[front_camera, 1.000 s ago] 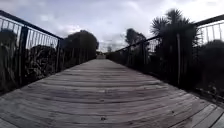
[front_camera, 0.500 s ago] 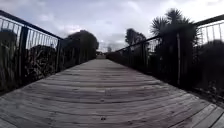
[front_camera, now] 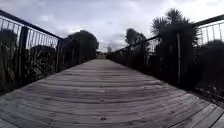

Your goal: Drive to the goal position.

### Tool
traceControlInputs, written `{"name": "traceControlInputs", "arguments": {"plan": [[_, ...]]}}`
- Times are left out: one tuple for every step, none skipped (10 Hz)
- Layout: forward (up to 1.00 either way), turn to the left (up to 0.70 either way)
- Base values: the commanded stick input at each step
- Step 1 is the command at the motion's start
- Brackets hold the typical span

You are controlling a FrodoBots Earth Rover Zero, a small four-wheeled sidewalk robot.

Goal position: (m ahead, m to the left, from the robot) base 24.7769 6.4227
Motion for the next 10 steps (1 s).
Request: {"name": "traceControlInputs", "arguments": {"plan": [[0.07,0.00],[0.07,0.00],[0.07,0.00],[0.07,0.00],[0.07,0.00],[0.07,0.00],[0.07,0.00],[0.07,0.00],[0.07,0.00],[0.07,0.00]]}}
